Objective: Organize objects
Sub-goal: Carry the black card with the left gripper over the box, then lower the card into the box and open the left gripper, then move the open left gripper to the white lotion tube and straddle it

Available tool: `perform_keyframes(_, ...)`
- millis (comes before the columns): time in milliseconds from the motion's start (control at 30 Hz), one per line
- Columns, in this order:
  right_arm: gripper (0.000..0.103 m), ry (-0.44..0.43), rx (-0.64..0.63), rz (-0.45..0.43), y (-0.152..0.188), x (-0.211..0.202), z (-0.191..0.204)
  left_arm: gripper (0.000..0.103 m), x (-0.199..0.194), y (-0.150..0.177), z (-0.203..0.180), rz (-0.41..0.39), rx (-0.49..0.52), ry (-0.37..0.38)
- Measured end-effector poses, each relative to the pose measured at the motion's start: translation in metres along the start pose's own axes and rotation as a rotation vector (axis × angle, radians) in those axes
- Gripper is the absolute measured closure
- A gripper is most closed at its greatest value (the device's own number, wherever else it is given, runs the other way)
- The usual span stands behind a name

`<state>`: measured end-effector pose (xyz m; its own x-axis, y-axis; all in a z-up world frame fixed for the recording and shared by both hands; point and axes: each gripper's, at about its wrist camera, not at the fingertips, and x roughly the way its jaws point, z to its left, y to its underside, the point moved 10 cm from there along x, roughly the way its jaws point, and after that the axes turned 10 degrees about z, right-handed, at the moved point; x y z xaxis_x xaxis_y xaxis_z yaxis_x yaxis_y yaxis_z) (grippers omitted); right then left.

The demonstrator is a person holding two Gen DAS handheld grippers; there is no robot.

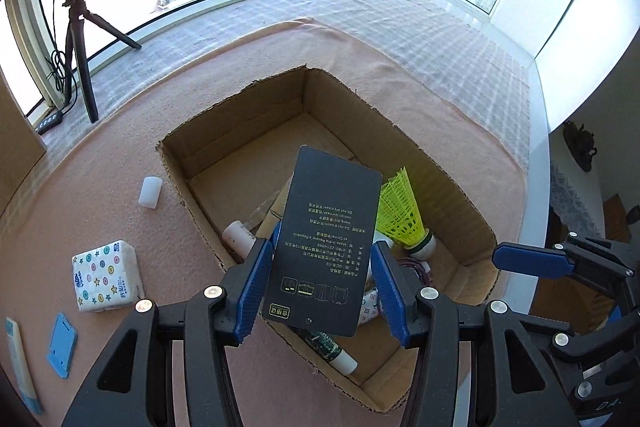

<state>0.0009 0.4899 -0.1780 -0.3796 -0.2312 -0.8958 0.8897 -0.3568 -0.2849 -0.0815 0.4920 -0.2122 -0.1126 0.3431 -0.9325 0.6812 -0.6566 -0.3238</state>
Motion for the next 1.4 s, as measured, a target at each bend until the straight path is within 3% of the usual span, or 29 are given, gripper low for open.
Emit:
perform_keyframes(133,0.048,-0.002,0.000,0.001,0.000,0.000,0.000,0.047,0.002,-0.002,-0.004,0.015,0.004,0.023)
perform_keyframes(233,0.048,-0.003,-0.002,0.007,0.000,0.002,0.000,0.033,0.004,-0.001,-0.003,0.030,-0.011,0.026)
perform_keyframes(767,0.048,-0.013,-0.034,0.018,0.000,0.008,0.022,0.032,-0.025,0.020,0.032,-0.007,-0.067,-0.019)
perform_keyframes(1033,0.048,-0.040,-0.082,0.040,0.004,0.021,0.056,0.032,-0.048,0.055,0.093,-0.013,-0.167,-0.080)
perform_keyframes(1400,0.048,-0.062,-0.172,0.084,0.013,0.043,0.113,0.032,-0.085,0.127,0.209,-0.014,-0.361,-0.182)
